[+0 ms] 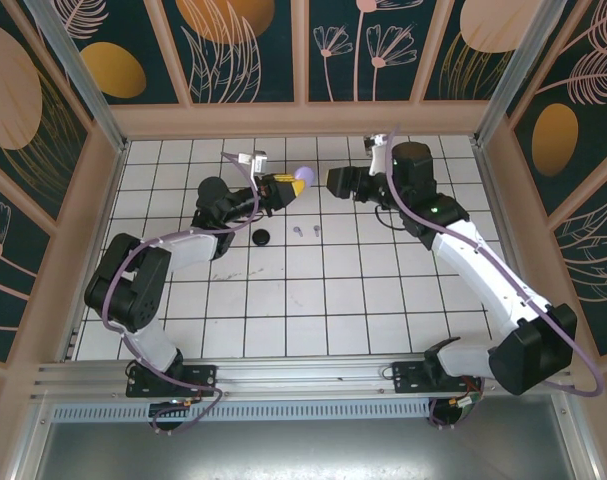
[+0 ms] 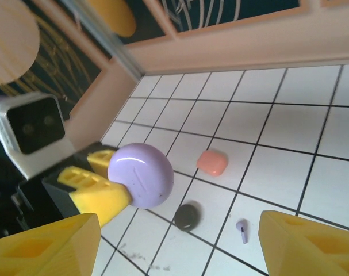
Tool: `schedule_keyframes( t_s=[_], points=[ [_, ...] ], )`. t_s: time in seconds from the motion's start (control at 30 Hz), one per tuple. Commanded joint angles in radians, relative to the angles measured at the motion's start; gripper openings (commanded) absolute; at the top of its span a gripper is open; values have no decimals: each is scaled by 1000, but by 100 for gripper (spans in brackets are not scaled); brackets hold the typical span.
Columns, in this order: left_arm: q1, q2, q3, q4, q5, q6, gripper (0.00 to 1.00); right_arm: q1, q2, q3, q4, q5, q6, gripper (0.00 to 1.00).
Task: Insert wireless bluetooth earbuds into charging case
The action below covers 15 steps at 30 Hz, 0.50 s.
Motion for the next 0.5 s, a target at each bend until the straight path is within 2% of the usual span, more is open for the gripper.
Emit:
schedule_keyframes(
  t_s=[0.0,0.47],
  points=[
    [-2,-37,32,-53,76,33,0,-3,-4,-11,104,-155,-97,73],
    [-2,-43,57,-64,111,21,0,22,101,-8,159,-179,-79,70]
  ],
)
